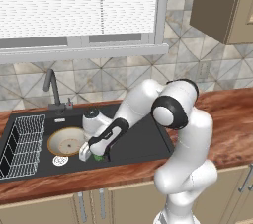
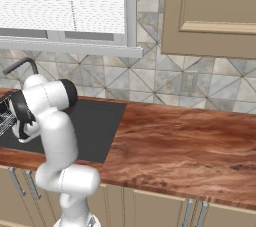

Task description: Remove the mango and pear from the sink. Then move the bowl and cup from the counter to the sink for washing.

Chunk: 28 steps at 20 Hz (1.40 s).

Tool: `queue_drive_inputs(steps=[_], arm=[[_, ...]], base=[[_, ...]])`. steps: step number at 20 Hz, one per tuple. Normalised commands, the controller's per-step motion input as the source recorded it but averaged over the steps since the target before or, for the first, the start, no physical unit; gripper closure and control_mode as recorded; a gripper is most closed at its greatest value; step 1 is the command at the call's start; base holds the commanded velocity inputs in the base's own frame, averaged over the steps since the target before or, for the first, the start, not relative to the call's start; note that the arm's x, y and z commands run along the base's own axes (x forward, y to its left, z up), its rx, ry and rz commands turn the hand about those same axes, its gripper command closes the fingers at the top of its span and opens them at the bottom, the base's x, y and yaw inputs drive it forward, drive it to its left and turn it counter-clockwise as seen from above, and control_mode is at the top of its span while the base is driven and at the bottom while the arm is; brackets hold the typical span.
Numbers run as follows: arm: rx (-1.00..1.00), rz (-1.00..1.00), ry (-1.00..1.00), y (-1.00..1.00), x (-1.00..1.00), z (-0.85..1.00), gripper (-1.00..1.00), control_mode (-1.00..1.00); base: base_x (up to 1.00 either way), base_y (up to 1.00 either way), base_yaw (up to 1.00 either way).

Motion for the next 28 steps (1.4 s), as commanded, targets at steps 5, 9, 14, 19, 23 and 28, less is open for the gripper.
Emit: queue_drive_inputs(steps=[5, 9, 14, 19, 23, 28], arm=[[0.0, -0.1, 0.0, 0.15, 0.26, -0.24, 1.0, -1.0], [0.0, -0.1, 0.0, 0.14, 0.28, -0.22, 1.0, -1.0], [0.0, -0.09, 0.02, 0.14, 0.29, -0.25, 1.0, -1.0], [0.0, -0.08, 0.0, 0.08, 0.24, -0.23, 1.0, -1.0], [0.0, -0.08, 0.0, 0.0, 0.17, -0.21, 1.0, -1.0], [0.01, -0.09, 0.0, -0.03, 0.08, -0.2, 1.0, -1.0]], base=[[0.0, 0.0, 0.0], [0.0, 0.0, 0.0], [0.0, 0.0, 0.0], [0.0, 0.0, 0.0], [0.0, 0.0, 0.0], [0.0, 0.0, 0.0]])
